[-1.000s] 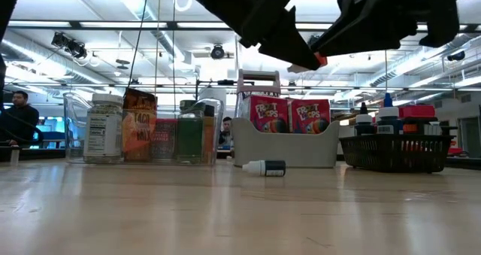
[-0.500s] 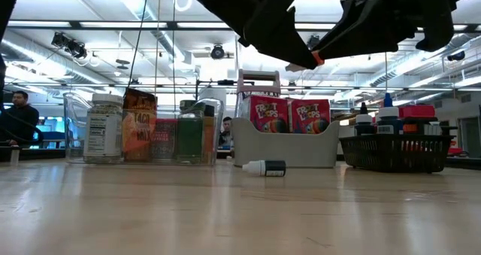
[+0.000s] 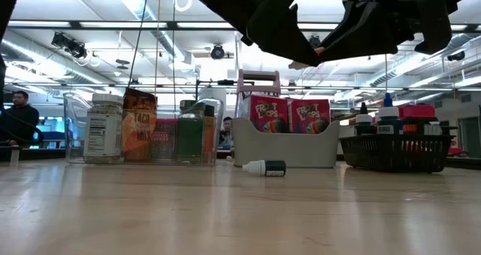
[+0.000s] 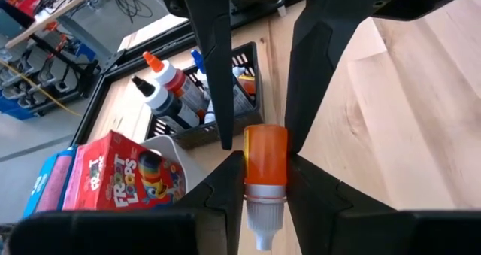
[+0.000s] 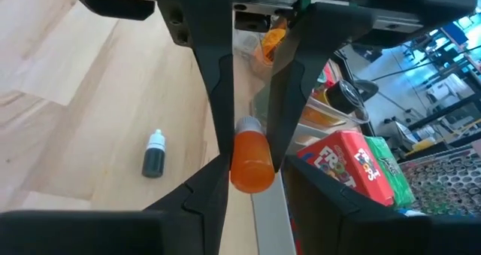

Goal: Pick & Place Kitchen Items
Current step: Put the small orange food coloring bottle into the black basket

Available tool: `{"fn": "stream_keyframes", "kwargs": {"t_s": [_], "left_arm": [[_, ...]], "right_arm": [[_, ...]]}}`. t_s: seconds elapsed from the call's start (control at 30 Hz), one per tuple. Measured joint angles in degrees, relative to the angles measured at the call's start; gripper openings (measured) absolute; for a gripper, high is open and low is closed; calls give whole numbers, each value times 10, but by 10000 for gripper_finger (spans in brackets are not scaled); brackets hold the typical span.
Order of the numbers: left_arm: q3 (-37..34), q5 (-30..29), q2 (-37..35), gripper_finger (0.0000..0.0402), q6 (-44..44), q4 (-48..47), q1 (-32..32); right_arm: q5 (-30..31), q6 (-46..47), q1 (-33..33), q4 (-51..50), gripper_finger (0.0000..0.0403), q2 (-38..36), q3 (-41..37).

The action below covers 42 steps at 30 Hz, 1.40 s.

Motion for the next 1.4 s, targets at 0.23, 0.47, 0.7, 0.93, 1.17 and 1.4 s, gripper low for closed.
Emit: {"fn": "stream_keyframes", "kwargs": {"t_s": [0.23, 0.47, 0.7, 0.93, 1.17, 1.4], "left_arm": [[0, 4, 0, 102, 3, 4, 0], [0, 3, 0, 96, 4, 5, 0], [0, 3, 0, 104, 5, 6, 0], [0, 3, 0, 113, 6, 5, 0], [0, 3, 0, 114, 8, 4, 0], [0, 3, 0, 125, 30, -2, 0]], "right_arm": [[0, 0, 0, -1, 136, 0, 0], [-1, 0, 0, -2, 106, 0, 0], [-2, 0, 0, -2, 78, 0, 0], [-5, 0, 0, -2, 86, 0, 0], [3, 0, 0, -7, 85, 0, 1], [5, 0, -1, -10, 85, 0, 1]]}}
